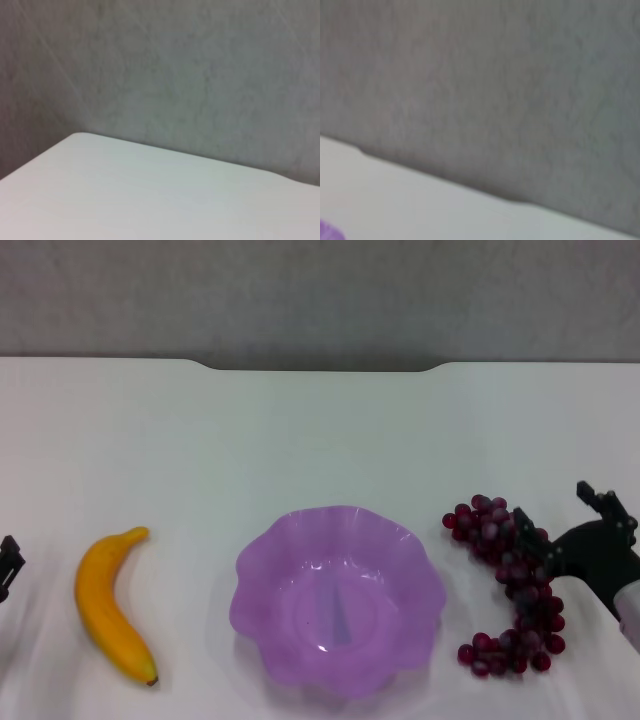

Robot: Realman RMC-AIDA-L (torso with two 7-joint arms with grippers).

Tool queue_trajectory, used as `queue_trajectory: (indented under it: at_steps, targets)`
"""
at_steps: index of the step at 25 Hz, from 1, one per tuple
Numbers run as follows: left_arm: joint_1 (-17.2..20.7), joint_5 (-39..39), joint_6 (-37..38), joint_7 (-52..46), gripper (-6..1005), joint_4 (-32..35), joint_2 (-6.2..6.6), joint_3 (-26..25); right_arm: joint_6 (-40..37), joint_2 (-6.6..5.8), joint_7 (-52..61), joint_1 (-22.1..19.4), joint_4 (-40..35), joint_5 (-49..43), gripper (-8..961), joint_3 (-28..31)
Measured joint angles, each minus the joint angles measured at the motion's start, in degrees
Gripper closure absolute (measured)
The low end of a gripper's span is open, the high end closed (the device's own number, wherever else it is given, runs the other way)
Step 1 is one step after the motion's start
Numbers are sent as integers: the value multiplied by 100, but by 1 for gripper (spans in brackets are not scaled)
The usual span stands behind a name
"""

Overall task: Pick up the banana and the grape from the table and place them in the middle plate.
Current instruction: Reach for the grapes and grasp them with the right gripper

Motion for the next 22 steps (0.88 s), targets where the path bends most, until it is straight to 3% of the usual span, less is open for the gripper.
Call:
queue_trajectory:
  at_steps: [17,22]
  targets:
    - [-13,1,-195,46,151,58,7,7,295,-12,410,-10,-105,379,59,-16]
    - [-18,14,-198,74,151,58,5,14,733,-37,451,105,22,363,60,3]
